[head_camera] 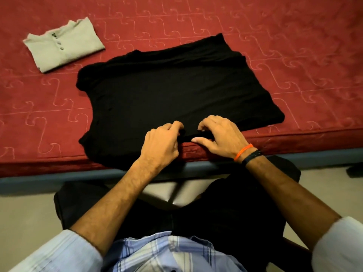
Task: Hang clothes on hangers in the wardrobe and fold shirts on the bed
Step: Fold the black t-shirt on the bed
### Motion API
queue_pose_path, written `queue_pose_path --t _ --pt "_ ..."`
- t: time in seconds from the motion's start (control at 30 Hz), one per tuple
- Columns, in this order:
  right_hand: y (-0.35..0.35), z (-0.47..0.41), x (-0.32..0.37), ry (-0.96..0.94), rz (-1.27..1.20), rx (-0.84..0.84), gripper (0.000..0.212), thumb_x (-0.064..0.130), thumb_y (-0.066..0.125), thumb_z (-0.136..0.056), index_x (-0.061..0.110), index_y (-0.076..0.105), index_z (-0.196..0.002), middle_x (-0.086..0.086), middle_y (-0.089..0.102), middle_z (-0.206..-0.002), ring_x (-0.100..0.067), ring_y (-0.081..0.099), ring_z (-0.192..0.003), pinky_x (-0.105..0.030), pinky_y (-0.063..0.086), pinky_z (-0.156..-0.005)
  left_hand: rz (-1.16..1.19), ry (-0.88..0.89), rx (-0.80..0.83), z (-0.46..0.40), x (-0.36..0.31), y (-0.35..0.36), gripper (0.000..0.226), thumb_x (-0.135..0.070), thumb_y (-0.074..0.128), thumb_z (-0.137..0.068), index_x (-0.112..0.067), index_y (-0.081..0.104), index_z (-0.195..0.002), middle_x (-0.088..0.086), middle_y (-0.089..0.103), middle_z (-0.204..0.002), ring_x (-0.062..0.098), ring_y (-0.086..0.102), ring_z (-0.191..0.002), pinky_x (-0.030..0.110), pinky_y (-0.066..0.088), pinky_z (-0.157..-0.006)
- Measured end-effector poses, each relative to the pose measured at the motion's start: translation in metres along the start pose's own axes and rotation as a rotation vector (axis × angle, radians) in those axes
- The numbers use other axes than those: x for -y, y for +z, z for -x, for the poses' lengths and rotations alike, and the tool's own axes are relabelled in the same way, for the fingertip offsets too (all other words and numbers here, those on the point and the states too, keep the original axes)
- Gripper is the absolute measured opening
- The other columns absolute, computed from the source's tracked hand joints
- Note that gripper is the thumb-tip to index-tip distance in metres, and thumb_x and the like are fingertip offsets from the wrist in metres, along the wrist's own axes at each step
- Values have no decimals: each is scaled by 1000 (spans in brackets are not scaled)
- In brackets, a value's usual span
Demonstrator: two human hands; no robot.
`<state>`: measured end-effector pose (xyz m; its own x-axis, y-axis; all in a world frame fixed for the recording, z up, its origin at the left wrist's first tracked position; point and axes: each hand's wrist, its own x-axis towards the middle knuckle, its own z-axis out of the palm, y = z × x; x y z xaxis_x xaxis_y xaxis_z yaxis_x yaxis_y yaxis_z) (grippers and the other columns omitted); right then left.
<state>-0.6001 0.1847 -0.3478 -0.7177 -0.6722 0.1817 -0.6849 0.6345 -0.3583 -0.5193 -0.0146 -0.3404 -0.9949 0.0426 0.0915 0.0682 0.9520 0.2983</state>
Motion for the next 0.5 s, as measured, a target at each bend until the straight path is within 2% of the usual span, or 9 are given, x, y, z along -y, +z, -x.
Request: queue_pose_path --t 0.07,0.17,0.23,0.37,0.5 --pt "2 1 2 -12 63 -17 45 58 55 -85 16 65 -99 -2 64 -93 -23 62 -84 -38 52 -73 27 15 -15 1 2 1 49 -16 53 -79 -20 48 -127 4 69 -107 37 66 -89 46 52 -72" --pt "4 -1 0 -56 152 -31 26 32 62 -84 12 66 -101 -7 66 -88 -31 64 -78 -40 53 -65 26 53 -49 5 3 -1 47 -23 43 -80 -15 50 -126 10 71 -101 40 66 -81 47 52 -69" --pt "4 -1 -1 -92 187 -12 24 22 59 -81 11 66 -101 -9 66 -84 -33 64 -74 -41 54 -60 -8 72 -30 7 -1 -3 43 -29 38 -85 -14 54 -121 9 70 -97 39 66 -79 45 51 -67" --pt "-1 4 -2 -128 125 -52 30 24 48 -82 12 69 -100 -7 67 -91 -31 65 -75 -40 54 -60 -78 51 -43 6 -6 -1 32 -30 56 -91 -18 57 -120 7 67 -98 37 65 -81 40 43 -62" --pt "-2 8 -1 -149 164 -107 24 22 57 -83 13 72 -100 -7 66 -97 -28 63 -67 -37 51 -56 -66 98 -117 8 -7 3 22 -21 72 -83 -13 67 -103 10 66 -93 36 65 -67 39 46 -52"
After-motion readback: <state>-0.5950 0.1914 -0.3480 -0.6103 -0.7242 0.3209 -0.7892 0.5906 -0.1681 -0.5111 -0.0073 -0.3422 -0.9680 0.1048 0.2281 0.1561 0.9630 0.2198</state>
